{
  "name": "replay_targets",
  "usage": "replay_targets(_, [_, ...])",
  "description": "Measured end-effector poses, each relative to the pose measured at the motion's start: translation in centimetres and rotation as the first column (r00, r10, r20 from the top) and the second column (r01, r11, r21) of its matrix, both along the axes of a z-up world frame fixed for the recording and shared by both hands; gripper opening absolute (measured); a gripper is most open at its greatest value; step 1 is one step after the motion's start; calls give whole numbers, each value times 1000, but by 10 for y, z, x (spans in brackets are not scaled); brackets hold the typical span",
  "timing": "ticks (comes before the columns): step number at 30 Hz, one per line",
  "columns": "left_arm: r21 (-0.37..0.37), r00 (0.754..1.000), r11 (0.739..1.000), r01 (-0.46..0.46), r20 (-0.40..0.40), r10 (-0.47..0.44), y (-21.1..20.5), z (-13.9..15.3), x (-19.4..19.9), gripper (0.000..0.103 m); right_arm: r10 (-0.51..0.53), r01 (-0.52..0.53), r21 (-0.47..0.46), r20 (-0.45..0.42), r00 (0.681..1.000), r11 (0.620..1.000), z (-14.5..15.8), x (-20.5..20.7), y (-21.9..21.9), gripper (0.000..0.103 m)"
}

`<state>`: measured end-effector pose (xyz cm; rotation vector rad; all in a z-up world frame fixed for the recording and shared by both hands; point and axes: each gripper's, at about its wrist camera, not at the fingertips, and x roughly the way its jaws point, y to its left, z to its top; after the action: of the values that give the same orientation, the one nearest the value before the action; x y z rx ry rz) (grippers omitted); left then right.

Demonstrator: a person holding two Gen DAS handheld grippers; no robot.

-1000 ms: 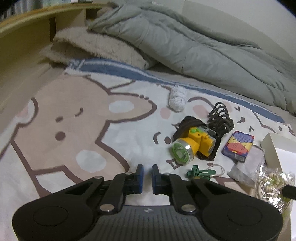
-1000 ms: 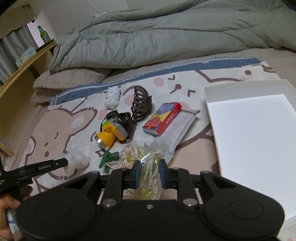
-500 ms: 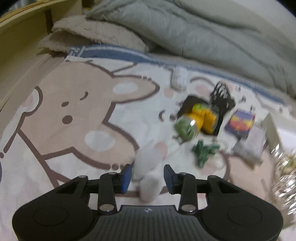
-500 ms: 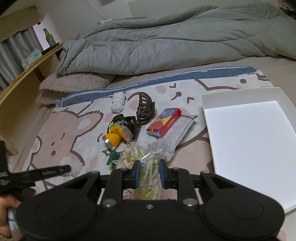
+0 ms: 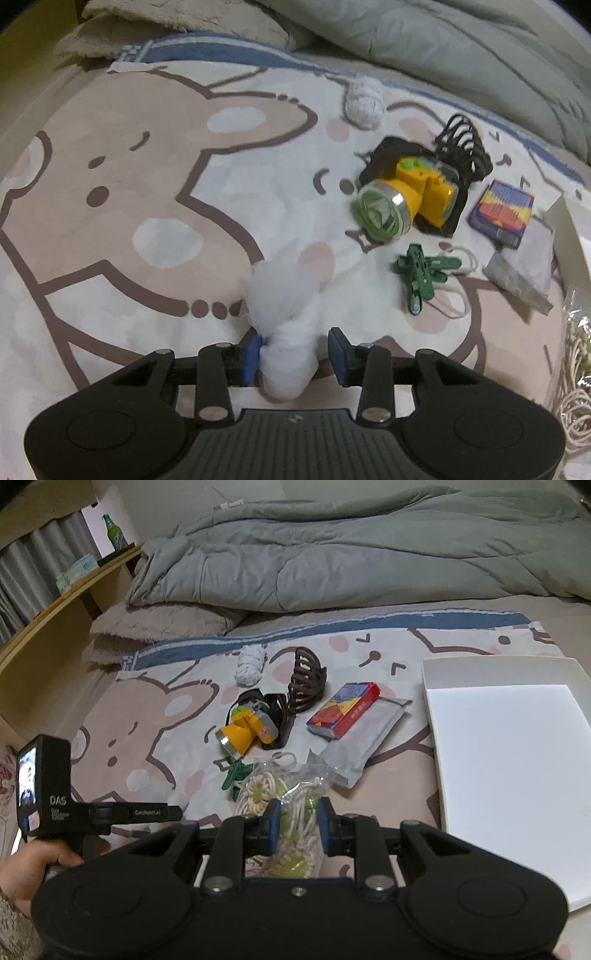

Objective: Organize objects
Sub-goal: 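Close the left gripper on the white cotton ball and lift it, then carry the bag into the white tray with the right gripper while the left carries the cotton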

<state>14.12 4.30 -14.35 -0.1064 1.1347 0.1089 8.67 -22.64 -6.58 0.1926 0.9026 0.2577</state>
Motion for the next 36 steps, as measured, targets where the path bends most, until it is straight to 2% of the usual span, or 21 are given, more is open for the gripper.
replay_targets(2, [23,1000,1000,8,-2,-8,-2,-2,2,33,5,-5,-4,-5,1000,1000,-3,2,0,23])
replay_targets(12, [53,989,999,3,146,-10,-1,33,-14,33,-30,30,-16,5,1000,999,-3,5,-8,22])
replay_targets(19, [188,959,981,49,264,-98,-15,68,-34,33,-35,40,-74,68,997,996,8,-5,-8,22])
replay_targets(25, [212,942,974,86,301,-149,-23,87,-50,33,-41,56,-123,118,992,991,15,-12,-11,22])
replay_targets(36, [163,919,981,107,359,-160,-42,109,-73,33,-24,50,-125,202,979,991,32,-27,-10,23])
